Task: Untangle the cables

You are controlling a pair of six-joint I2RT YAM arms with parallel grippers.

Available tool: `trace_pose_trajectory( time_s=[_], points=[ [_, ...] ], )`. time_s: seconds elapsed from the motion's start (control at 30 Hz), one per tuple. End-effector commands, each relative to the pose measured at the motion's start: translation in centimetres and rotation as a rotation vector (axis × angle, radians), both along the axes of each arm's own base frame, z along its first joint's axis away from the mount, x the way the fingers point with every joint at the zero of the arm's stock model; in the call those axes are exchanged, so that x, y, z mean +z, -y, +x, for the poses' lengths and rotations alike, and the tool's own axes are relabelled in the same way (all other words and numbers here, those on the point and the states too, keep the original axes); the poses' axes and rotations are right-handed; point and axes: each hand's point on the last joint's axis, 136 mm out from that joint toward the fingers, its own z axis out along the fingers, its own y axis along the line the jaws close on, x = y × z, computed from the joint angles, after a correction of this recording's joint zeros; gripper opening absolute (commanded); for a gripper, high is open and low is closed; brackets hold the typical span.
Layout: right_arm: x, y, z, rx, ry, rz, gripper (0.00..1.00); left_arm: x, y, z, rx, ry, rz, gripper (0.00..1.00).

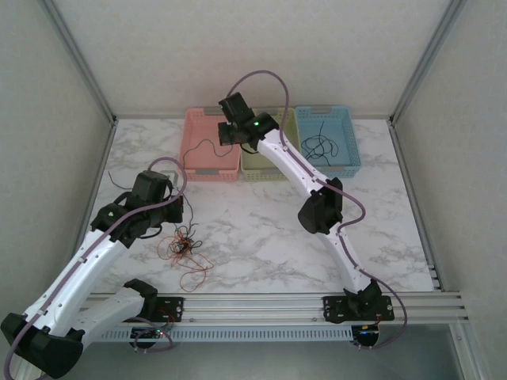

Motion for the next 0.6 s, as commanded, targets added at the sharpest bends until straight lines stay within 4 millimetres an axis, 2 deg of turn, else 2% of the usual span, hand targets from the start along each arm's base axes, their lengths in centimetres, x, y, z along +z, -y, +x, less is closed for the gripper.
trace_pose_trajectory(
  time_s=[0.0, 0.2, 0.27, 0.3, 0.37, 0.57],
  points=[
    [-5.2, -0.9, 0.5, 0.052, -0.026, -0.089, 0.0, 0.0, -0.1, 0.0, -0.008, 0.008, -0.001, 0.0],
    [-9.9, -2.5, 1.0, 0.121, -0.052, -0.104, 0.0, -0.1, -0.1, 0.0, -0.007, 0.003, 0.003, 0.0],
    [-11.0, -2.9, 1.1, 0.138, -0.059, -0.104, 0.0, -0.1, -0.1, 0.1, -0.007, 0.003, 0.003, 0.0],
    [-11.3, -3.9, 0.3, 0.161, -0.061, -0.101, 0.0, -0.2, -0.1, 0.0, -0.006, 0.001, 0.004, 0.0],
    [-12.3, -4.7, -0.1, 0.181, -0.068, -0.095, 0.0, -0.2, -0.1, 0.1, -0.008, 0.002, 0.003, 0.0],
    [-14.7, -5.1, -0.3, 0.2, -0.096, -0.111, 0.0, -0.2, -0.1, 0.1, -0.006, 0.002, 0.003, 0.0]
  ],
)
